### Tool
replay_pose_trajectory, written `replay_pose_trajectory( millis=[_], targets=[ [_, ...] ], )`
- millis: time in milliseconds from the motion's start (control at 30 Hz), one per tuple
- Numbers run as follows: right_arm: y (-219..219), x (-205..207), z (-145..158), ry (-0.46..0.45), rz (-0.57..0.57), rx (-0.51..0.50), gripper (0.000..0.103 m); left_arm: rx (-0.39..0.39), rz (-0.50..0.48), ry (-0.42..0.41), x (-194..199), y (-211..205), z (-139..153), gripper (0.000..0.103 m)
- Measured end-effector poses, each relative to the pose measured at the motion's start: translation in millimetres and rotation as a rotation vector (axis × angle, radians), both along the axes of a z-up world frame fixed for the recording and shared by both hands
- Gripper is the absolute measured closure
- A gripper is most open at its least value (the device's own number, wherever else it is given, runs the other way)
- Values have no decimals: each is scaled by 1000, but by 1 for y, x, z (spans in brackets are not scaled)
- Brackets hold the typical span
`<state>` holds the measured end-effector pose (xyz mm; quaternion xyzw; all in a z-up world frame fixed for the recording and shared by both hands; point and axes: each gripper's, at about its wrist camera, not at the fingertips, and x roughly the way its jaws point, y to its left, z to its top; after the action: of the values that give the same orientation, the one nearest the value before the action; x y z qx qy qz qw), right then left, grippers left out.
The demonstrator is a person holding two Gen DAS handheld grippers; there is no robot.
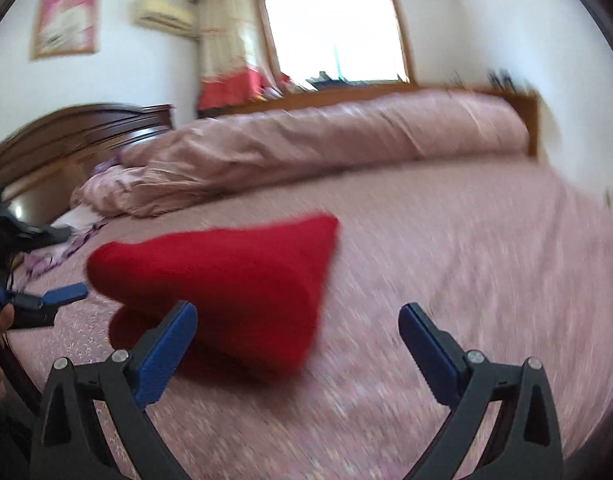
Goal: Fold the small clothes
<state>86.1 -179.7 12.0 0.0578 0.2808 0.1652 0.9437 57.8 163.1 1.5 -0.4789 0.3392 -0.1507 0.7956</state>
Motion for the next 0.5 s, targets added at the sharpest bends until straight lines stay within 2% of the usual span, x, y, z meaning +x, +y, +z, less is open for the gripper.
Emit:
replay_pose_trajectory(
  millis=[100,233,400,500],
  targets=[
    [-11,8,-11,64,-21,41,0,20,-12,35,6,-10,-1,30],
    [-6,12,-18,64,-7,41,0,9,-26,78,27,-24,-11,30],
    [3,8,-28,73,20,26,0,29,7,132,58,-37,-18,30],
    [8,4,-33,92,22,14,0,16,45,177,69,-39,-28,30]
  ],
)
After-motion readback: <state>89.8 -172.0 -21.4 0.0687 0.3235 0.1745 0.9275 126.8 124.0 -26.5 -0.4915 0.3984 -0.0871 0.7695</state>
